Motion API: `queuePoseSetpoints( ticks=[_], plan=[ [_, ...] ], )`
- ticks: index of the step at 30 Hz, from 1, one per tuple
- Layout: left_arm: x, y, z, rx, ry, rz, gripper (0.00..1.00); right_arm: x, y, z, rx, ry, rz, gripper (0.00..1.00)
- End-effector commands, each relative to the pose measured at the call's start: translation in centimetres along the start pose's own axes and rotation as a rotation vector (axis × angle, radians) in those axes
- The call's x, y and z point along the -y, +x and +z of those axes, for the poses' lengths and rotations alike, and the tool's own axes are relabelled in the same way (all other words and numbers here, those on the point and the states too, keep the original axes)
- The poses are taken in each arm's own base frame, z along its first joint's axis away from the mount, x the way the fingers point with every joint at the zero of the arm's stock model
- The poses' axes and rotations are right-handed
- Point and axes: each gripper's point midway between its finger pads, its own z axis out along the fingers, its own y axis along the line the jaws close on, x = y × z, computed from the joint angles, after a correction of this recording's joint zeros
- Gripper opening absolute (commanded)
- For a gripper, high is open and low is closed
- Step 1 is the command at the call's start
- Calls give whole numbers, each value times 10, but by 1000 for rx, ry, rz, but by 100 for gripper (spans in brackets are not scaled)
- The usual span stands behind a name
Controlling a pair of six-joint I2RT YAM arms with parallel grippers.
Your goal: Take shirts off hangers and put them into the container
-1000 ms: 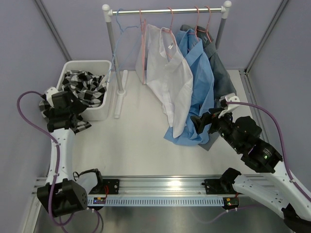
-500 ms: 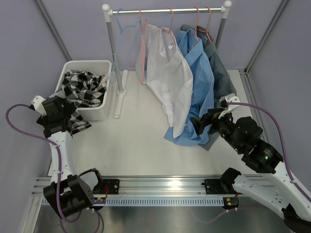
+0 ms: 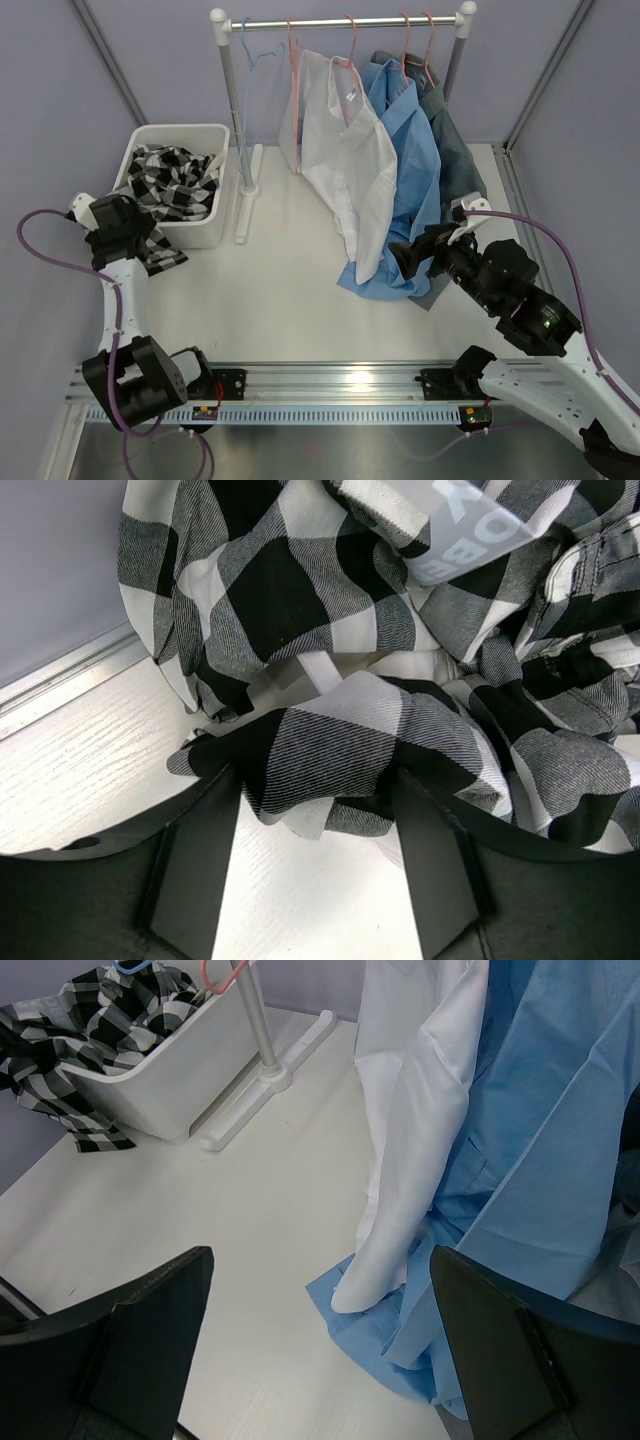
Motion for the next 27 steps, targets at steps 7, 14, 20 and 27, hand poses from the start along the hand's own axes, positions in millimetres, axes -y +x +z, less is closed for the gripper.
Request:
queuePoseSetpoints(
  ticks=[7,14,20,27],
  plan=[
    [28,-41,-8,104,93,-33,39,-8,-12,-6,27,-40,20,99],
    [47,-62,-25,138,163,-39,2,-9,-10,-4,19,-41,17,99],
    [109,-96,-31,168,280,29,0,-9,-8,-3,11,-44,14,99],
    [201,-119,-13,194,399,160,0,-5,-5,1,-3,-15,8,99]
  ],
)
